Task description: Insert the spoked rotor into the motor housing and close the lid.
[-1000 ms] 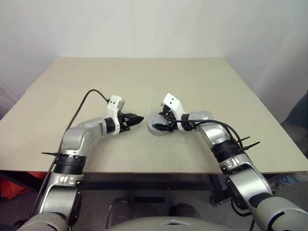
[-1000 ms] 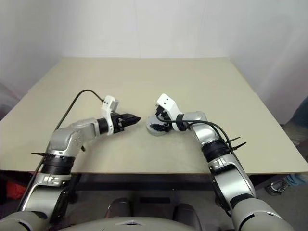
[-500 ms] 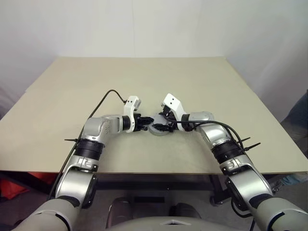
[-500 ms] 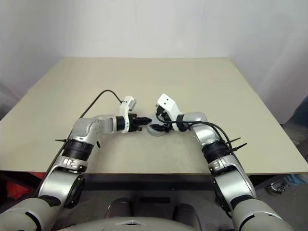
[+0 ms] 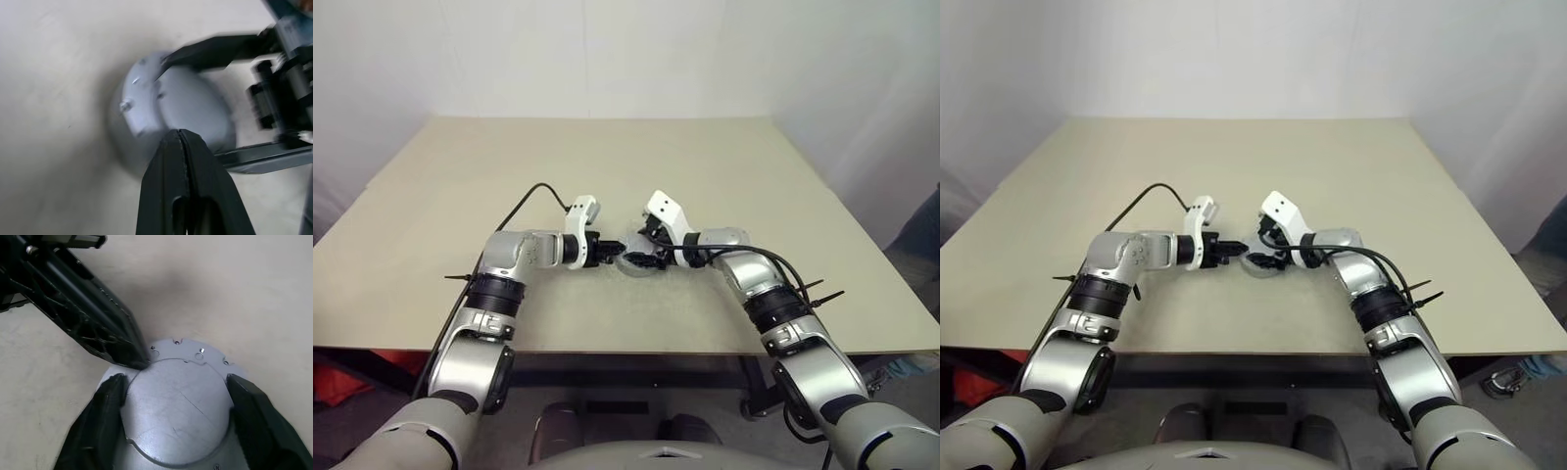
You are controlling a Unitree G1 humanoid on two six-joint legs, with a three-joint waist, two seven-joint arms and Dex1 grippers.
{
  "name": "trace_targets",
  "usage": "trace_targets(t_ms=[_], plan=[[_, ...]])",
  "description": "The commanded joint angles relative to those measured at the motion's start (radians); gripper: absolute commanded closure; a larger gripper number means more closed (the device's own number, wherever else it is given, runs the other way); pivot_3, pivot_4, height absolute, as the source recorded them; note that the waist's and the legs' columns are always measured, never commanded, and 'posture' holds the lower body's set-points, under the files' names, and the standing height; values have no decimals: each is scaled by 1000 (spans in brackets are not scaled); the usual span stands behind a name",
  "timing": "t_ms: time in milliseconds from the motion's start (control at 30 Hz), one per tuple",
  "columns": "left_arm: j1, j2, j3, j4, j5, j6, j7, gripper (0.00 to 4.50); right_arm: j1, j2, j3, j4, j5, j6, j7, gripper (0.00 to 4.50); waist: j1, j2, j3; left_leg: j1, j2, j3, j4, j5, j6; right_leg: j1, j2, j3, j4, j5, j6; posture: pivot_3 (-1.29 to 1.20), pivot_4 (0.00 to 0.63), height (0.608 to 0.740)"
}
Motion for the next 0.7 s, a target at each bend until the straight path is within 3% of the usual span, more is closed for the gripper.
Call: trace_targets(t_ms=[33, 367, 467, 700], plan=[[1, -2, -7, 0, 6, 16, 3, 4500, 18, -35, 21, -7, -28, 35, 14, 15, 1, 0, 0, -1, 0, 0, 0, 0, 0, 0, -1, 0, -1, 0, 0, 0, 0, 740], [4, 8, 1, -14, -1, 26, -18, 4500, 28, -74, -26, -197, 45, 80, 77, 15, 2, 0, 0, -8, -1, 0, -4, 0, 1, -8, -1, 0, -1, 0, 0, 0, 0, 740], [7, 9, 3, -26, -10, 32, -32, 4500, 14, -74, -56, -211, 76, 108, 73, 15, 3, 1, 1, -16, -1, 0, -4, 0, 0, -14, -1, -1, 0, 4, -6, 0, 0, 740], [33, 8, 5, -105, -64, 61, -91, 4500, -27, -60, -170, -178, 178, 203, 54, 15, 3, 4, 4, -19, -1, 1, -4, 0, 1, -16, -1, -1, -1, 4, -7, 0, 0, 740]])
